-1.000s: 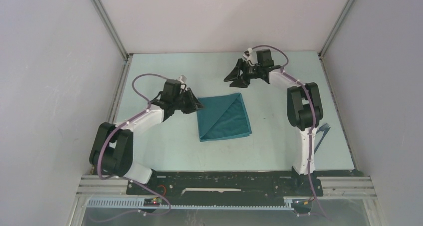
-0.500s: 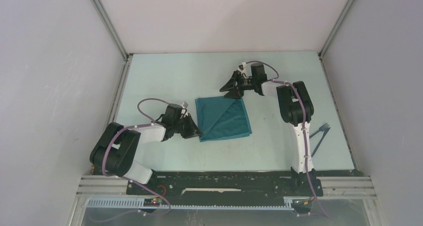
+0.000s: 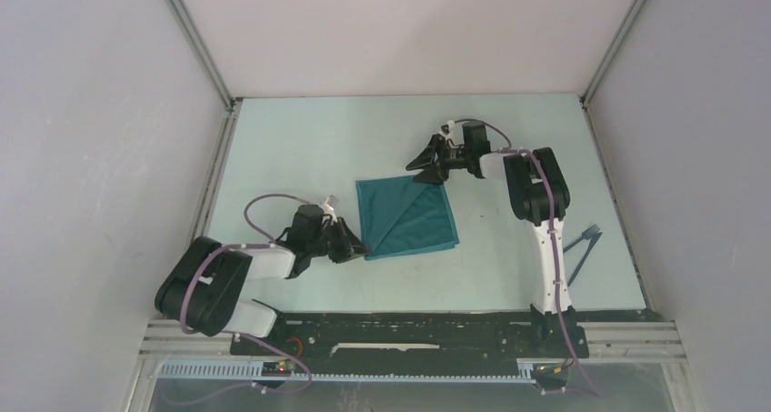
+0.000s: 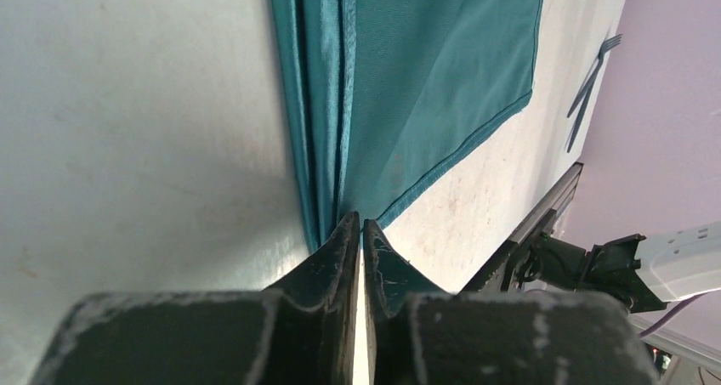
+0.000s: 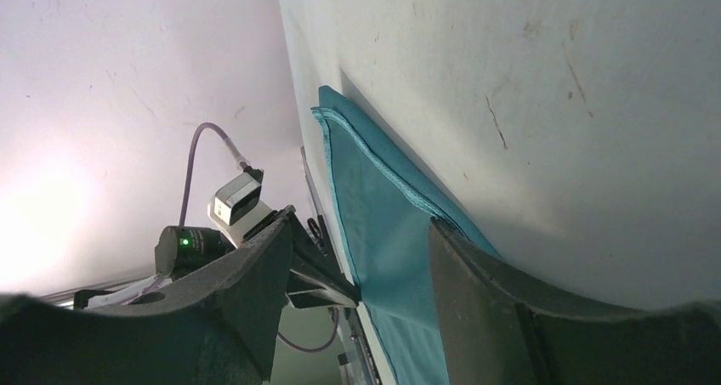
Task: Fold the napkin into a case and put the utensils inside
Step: Smooth out the upper triangle-folded napkin at the center of the board, then pick up the upper triangle-folded napkin from the center of the board.
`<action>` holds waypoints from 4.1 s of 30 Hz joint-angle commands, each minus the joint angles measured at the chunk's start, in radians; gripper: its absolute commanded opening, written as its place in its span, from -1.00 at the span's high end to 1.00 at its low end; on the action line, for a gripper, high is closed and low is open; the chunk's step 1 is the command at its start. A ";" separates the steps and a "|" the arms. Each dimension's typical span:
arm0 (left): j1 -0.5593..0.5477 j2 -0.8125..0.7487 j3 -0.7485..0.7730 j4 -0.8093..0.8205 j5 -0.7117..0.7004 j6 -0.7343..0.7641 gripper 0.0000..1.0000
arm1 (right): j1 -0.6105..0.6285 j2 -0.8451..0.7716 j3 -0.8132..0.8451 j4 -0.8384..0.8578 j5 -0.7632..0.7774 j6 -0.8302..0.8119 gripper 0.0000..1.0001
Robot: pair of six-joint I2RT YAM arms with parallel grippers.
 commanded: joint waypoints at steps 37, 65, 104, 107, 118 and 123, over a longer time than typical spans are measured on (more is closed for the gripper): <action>0.028 -0.923 0.376 -1.113 -0.820 0.030 -0.32 | 0.545 -0.397 0.297 -1.215 1.023 -0.181 -0.49; 0.028 -1.016 0.398 -1.160 -0.841 0.116 -0.33 | 0.751 -0.019 0.614 -1.383 1.054 -0.184 0.02; 0.059 -0.920 0.331 -1.091 -0.721 0.041 -0.47 | 0.767 -0.026 0.534 -1.285 1.239 -0.320 1.00; 0.134 -0.845 0.314 -1.048 -0.630 0.029 -0.51 | 0.757 -0.111 0.462 -1.206 1.208 -0.349 1.00; 0.453 -0.250 0.228 -0.448 0.055 -0.138 -0.71 | 0.686 -0.394 0.102 -0.872 0.993 -0.397 1.00; 0.351 0.058 0.328 -0.288 0.046 -0.199 -0.72 | 0.668 -0.407 0.081 -0.841 0.949 -0.418 1.00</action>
